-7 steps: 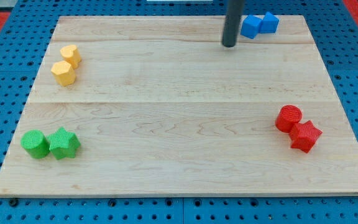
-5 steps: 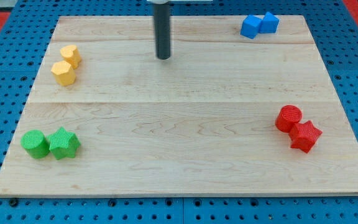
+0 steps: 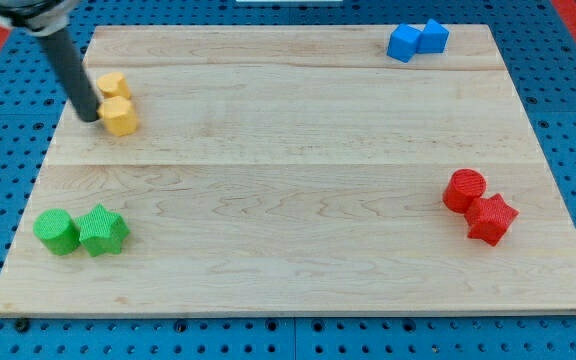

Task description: Separate the yellow blocks from each other

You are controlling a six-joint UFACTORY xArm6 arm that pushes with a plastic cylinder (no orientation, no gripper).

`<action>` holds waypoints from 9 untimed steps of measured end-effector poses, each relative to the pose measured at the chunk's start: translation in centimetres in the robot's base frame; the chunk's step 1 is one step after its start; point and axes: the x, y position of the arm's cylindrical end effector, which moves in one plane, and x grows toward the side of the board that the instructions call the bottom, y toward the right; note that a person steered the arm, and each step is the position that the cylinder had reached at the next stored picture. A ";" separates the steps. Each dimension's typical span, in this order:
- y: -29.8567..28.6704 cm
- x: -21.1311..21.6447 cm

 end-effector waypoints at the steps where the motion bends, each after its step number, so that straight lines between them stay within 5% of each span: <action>1: 0.3 -1.9; 4: -4.2 -4.9; 6: 0.9 -8.7; 9: 3.9 -8.0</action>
